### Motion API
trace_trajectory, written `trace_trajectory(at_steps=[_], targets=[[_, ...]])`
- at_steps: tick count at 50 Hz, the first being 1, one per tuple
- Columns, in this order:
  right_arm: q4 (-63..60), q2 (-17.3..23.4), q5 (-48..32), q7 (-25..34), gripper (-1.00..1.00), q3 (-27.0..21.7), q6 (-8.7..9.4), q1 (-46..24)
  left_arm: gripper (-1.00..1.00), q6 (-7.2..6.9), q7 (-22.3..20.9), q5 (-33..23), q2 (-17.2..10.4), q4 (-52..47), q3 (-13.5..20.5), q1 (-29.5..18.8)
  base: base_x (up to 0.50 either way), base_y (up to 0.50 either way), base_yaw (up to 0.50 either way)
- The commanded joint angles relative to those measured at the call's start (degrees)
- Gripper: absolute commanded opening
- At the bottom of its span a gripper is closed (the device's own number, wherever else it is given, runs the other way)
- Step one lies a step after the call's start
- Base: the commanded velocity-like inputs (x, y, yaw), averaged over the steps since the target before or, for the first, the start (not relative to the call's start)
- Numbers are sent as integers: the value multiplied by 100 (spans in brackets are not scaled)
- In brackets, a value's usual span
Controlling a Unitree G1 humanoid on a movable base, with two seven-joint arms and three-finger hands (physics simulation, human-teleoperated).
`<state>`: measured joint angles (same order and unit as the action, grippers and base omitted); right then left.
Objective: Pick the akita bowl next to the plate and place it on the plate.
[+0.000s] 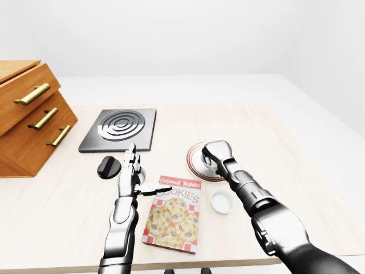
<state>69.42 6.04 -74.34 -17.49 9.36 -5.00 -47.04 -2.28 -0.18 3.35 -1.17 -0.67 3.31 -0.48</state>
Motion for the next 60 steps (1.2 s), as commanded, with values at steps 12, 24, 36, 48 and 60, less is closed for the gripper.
trace_trajectory(at_steps=[12, 24, 36, 48, 60], targets=[[59, 12, -120, -280, -100, -38, 0, -118, 100, -10, 6, -3, 1, -18, -4, 2, 0, 0, 0], [-398, 7, 117, 198, 100, -149, 0, 16, 100, -19, 5, -2, 1, -39, 1, 11, 0, 0, 0], [-2380, -7, 289, 1646, 100, -216, 0, 981, 100, -32, 3, 2, 0, -45, 1, 2, 0, 0, 0], [-4954, -50, 389, 3397, 100, -366, 0, 1940, 100, 5, -4, 3, -8, 16, 10, -25, 0, 0, 0], [-5645, 56, 559, 3783, 100, -533, 0, 1888, 100, -14, 8, 0, -2, -8, 9, -14, 0, 0, 0]])
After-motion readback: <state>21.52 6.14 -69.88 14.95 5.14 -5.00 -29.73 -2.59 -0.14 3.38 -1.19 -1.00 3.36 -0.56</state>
